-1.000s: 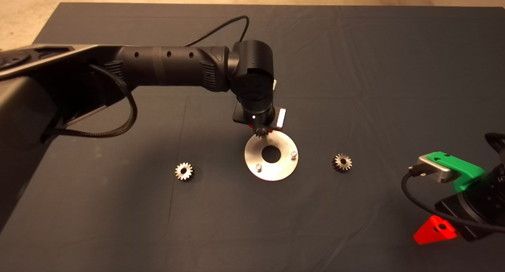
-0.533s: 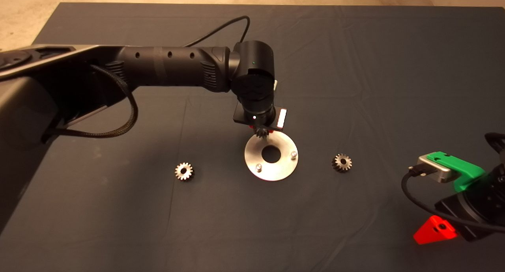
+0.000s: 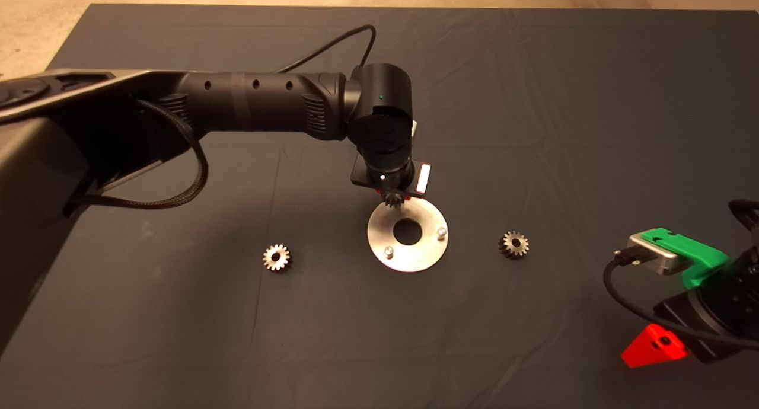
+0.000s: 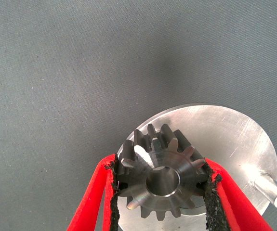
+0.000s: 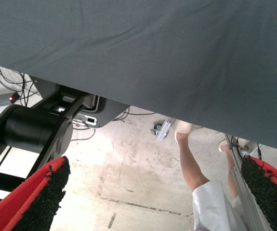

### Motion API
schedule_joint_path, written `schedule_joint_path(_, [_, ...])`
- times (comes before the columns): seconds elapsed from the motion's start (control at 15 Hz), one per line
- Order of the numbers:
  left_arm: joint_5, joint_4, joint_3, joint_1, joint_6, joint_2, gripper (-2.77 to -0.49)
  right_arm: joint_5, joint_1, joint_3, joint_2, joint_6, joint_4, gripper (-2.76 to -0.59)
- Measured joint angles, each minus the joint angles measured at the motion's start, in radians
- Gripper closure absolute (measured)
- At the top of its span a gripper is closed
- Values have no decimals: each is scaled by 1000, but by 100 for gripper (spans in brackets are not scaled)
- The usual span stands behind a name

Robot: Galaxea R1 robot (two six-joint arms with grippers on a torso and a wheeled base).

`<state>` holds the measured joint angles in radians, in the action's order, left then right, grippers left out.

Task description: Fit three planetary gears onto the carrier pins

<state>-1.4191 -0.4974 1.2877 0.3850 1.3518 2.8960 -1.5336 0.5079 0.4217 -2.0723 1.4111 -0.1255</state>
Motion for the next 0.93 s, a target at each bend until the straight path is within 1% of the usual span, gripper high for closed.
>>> schedule_joint_path(0.2, [8,-1,9,0,-7,3,-90,0,0,0,0,0,0,-264])
schedule_joint_path(0.4, [21,0,22,1,-30,3,-90,0,0,0,0,0,0,-265])
schedule_joint_path(0.53, [30,0,30,1,-33,3,-90,0,0,0,0,0,0,-265])
schedule_joint_path(0.87, [32,-1,28,1,-31,2,-90,0,0,0,0,0,0,-265])
schedule_joint_path(0.93, [32,-5,20,0,-30,-1,-90,0,0,0,0,0,0,-265])
